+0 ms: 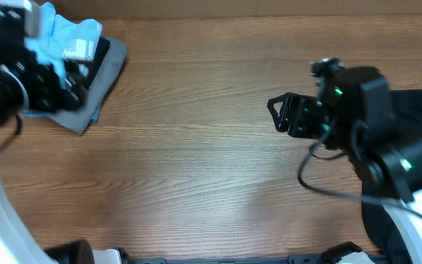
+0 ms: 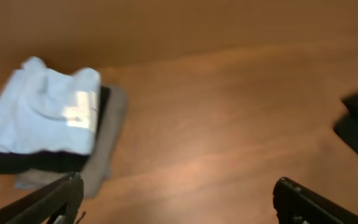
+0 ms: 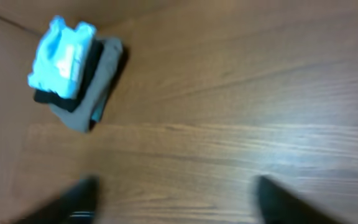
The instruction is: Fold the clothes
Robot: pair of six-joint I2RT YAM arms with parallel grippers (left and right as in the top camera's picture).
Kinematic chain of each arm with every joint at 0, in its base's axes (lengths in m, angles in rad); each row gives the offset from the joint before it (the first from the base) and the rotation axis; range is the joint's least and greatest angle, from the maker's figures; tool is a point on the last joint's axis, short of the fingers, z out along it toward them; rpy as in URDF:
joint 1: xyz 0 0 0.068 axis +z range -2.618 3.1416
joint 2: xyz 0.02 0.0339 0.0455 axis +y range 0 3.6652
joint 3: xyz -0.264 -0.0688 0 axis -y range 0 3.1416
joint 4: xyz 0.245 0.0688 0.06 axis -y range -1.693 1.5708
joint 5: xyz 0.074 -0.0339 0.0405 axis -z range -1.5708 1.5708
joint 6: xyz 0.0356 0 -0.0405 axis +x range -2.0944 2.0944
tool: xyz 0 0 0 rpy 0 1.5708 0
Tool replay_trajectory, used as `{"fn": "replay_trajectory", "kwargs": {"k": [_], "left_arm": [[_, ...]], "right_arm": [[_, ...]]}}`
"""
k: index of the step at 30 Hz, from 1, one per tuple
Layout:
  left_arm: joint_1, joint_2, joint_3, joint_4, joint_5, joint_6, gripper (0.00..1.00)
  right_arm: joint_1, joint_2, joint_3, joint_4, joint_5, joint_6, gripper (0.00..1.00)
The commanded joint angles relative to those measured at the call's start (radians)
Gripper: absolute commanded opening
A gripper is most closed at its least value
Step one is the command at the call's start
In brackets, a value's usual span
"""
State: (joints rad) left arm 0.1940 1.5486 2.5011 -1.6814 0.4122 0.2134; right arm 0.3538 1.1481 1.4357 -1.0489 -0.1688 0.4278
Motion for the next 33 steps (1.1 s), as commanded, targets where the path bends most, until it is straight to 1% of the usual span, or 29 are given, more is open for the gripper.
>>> {"fn": "replay_trajectory", "kwargs": {"k": [1, 4, 7, 9, 10, 12, 14, 19, 30, 33], "left_arm": [[-0.080, -0.035, -0.016, -0.008, -0.086, -0.062, 1.00], [-0.148, -0.073, -0.049, -0.008, -0.087, -0.088, 1.00], [-0.229, -0.126, -0.142, -0.008, -0.121, -0.124, 1.00], [-0.286, -0.171, -0.234, -0.008, -0.206, -0.164, 1.00], [-0.319, -0.199, -0.298, -0.008, -0.279, -0.203, 1.00], [-0.354, -0.235, -0.394, -0.008, -0.372, -0.253, 1.00], [-0.365, -0.246, -0.461, 0.001, -0.372, -0.262, 1.00], [-0.365, -0.224, -0.544, 0.002, -0.371, -0.262, 1.00], [-0.365, -0.112, -0.554, 0.003, -0.371, -0.262, 1.00], [-0.365, -0.084, -0.554, 0.003, -0.371, -0.262, 1.00]], "right_arm": [[-0.003, -0.043, 0.013, -0.005, 0.049, -0.010, 1.00], [-0.003, -0.075, 0.013, -0.005, 0.048, -0.010, 1.00], [-0.003, -0.086, 0.013, -0.007, 0.048, -0.010, 1.00], [-0.003, -0.086, 0.013, -0.017, 0.048, -0.010, 1.00], [-0.003, -0.084, 0.012, -0.024, 0.048, -0.010, 1.00], [-0.003, -0.080, 0.012, -0.040, 0.048, -0.010, 1.00], [-0.003, -0.077, 0.012, -0.051, 0.048, -0.010, 1.00], [-0.003, -0.076, 0.012, -0.050, 0.048, -0.010, 1.00], [-0.003, -0.073, 0.012, -0.061, 0.048, -0.010, 1.00], [-0.003, -0.074, 0.012, -0.094, 0.070, -0.018, 1.00]]}}
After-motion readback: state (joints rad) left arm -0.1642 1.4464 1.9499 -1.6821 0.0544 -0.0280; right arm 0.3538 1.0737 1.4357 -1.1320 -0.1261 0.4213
